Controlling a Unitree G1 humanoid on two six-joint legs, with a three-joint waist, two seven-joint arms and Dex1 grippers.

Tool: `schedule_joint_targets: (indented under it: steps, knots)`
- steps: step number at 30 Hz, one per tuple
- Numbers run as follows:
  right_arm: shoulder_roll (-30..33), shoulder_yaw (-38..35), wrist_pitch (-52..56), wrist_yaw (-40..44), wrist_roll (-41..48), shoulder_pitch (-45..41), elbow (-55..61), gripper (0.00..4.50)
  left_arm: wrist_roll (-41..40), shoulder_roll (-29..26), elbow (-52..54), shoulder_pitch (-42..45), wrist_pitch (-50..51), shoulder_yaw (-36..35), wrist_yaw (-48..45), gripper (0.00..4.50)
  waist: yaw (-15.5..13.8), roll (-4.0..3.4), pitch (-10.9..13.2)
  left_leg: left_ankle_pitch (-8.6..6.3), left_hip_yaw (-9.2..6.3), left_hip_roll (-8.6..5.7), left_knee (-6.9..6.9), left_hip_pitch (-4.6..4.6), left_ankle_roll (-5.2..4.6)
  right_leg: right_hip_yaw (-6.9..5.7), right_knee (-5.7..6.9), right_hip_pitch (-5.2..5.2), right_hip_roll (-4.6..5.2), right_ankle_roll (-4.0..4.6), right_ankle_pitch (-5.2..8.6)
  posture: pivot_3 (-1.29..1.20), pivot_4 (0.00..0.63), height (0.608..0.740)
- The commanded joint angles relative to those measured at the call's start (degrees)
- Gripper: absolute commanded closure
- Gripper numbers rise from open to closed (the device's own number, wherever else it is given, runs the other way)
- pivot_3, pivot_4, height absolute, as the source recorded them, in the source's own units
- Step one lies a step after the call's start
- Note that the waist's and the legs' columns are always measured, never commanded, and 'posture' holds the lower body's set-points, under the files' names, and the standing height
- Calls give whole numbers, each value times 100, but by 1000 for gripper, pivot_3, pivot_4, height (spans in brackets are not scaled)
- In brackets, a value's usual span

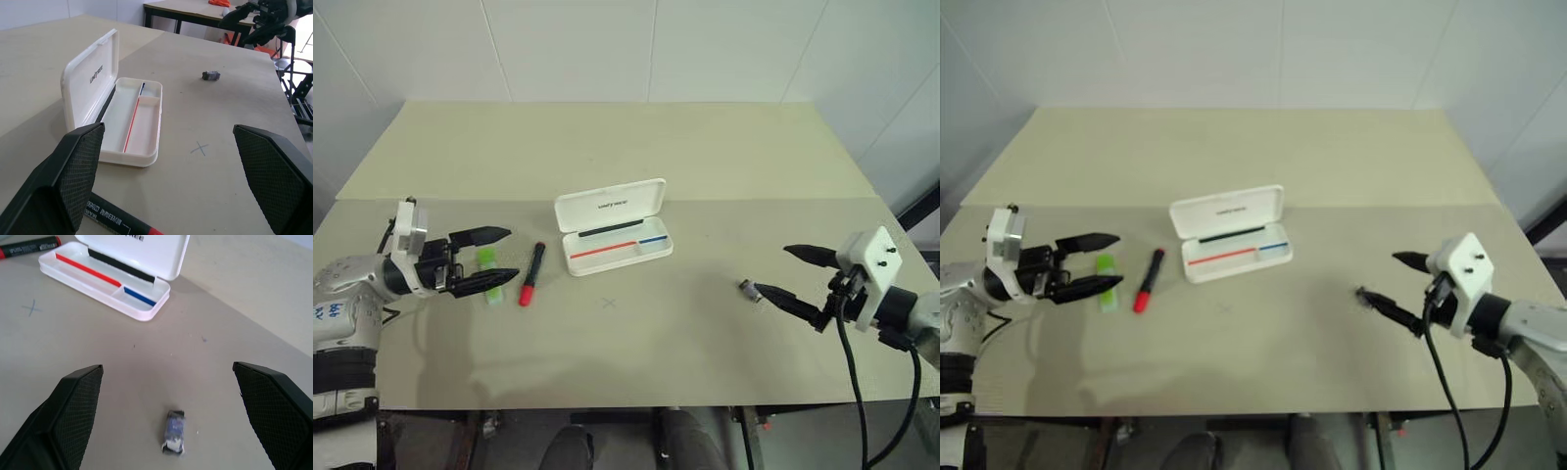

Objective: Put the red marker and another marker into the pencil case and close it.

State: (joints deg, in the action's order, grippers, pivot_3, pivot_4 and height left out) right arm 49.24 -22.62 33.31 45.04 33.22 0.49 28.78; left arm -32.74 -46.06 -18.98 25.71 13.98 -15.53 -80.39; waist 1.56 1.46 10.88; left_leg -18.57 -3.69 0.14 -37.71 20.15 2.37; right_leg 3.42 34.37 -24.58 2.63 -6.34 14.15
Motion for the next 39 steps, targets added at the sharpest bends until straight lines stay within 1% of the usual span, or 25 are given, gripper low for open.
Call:
schedule_joint_targets:
  steps: [1, 3, 6, 10, 13, 18, 23, 27, 31, 35, 38, 39]
  knots:
    - [-20, -51, 0, -106, 89, -133, 236, 0, 24, -6, -69, 152, -120, -9, -72, 17, -3, 0, 0, 0, -1, 0, 0, 0, 0, -1, 0, 0, 0, 0, 0, 0, 150, 740]
    - [-59, -11, 14, -169, 80, -182, 258, 0, 48, 114, -146, 232, -185, 52, -38, 17, -8, 0, 0, 0, -1, 0, 0, 0, 0, -1, 1, 0, 0, 0, 0, 0, 150, 740]
    - [-83, -108, 82, -194, 141, -50, 432, 0, 1, 236, 49, 202, -43, 168, -1, 17, -10, 0, 0, 0, -2, 0, 0, 1, 0, -1, 2, 0, 0, -1, -1, 0, 150, 740]
    - [-68, -138, 194, -258, 251, -16, 609, 0, 18, 270, 6, 305, -107, 220, -36, 17, -12, 0, 0, 0, -7, -1, 0, 3, 0, -2, 4, -1, -1, -2, -1, 0, 150, 740]
    - [-94, -43, 276, -308, 357, -95, 697, 0, -39, 266, 299, 178, -3, 225, 62, 17, -10, 0, 0, 0, -7, -2, -3, 2, 0, -1, 4, 0, 0, -3, -2, 0, 150, 740]
    - [-289, 419, 419, -474, 500, -290, 906, 0, -333, 408, 1396, -285, 388, 203, 402, 17, 1, -1, 1, -1, -6, 3, -1, 1, 0, 2, 6, -1, -2, -2, -1, 0, 150, 740]
    - [-593, 1036, 322, -610, 280, -652, 784, 0, -359, 750, 1855, -242, 628, 434, 740, 17, -12, -1, 1, 0, -7, 1, -12, 1, 0, 1, 9, 1, -1, -3, -2, 0, 150, 740]
    - [-834, 1384, 205, -706, 104, -602, 841, 0, 172, 1188, 1313, 251, 196, 865, 966, 17, -78, -1, 1, 0, -11, -4, -24, 6, 0, -2, 8, 2, -1, -5, -3, 0, 150, 740]
    - [-1066, 1605, 58, -875, -120, -568, 849, 0, 287, 1440, 670, 611, -68, 1001, 862, 17, -90, -1, 1, 0, -7, -10, -25, 7, 0, 2, 5, 1, 1, -10, -6, 0, 150, 740]
    - [-1257, 1628, -29, -1065, -272, -486, 945, 0, 570, 1633, -113, 1000, -420, 1218, 677, 17, -116, -1, 1, 0, -8, -9, -24, 7, -1, 0, 7, 0, 0, -10, -6, 0, 150, 740]
    - [-1373, 1606, -118, -1185, -345, -306, 1065, 0, 997, 1708, -732, 1339, -616, 1485, 748, 17, -136, -1, 1, 0, -9, -10, -24, 8, -1, -1, 7, 0, -1, -10, -6, 0, 150, 740]
    - [-1411, 1600, -138, -1219, -368, -255, 1080, 0, 1041, 1750, -914, 1463, -695, 1543, 635, 17, -138, -1, 1, 0, -9, -11, -24, 9, -1, 0, 6, 0, -1, -10, -6, 0, 150, 740]
